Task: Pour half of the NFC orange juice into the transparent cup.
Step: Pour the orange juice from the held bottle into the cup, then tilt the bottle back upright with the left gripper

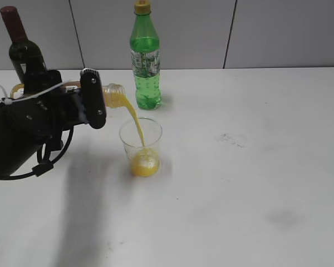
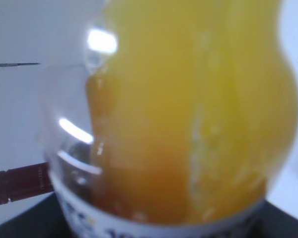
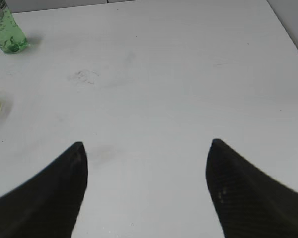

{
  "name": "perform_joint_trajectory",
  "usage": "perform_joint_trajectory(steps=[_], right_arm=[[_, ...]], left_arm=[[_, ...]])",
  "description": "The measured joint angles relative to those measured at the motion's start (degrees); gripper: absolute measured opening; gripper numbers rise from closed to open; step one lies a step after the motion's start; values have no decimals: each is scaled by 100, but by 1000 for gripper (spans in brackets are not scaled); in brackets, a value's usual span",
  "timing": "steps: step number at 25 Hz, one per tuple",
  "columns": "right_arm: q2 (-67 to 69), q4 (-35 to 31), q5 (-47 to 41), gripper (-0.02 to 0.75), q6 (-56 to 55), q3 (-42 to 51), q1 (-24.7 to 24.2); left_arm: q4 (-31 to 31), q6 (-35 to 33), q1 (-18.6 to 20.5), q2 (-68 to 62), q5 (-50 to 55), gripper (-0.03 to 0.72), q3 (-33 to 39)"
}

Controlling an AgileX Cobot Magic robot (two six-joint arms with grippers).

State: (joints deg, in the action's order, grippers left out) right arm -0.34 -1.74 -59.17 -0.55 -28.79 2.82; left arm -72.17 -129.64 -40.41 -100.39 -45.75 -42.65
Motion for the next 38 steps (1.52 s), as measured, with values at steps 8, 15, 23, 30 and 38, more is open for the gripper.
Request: perform_joint_trajectory(steps=[8, 15, 23, 30, 38], right_arm=[[0, 0, 0, 570, 0, 0, 0], [0, 0, 0, 570, 0, 0, 0], [0, 0, 0, 570, 0, 0, 0], [0, 0, 0, 570, 0, 0, 0], [0, 0, 0, 570, 0, 0, 0]], left_arm=[[137, -271, 0, 0, -62, 470, 0], [262, -338, 0, 0, -171, 470, 0], [347, -357, 0, 0, -218, 470, 0], [358, -357, 0, 0, -292, 470, 0], [375, 524, 0, 0, -207, 470, -4]])
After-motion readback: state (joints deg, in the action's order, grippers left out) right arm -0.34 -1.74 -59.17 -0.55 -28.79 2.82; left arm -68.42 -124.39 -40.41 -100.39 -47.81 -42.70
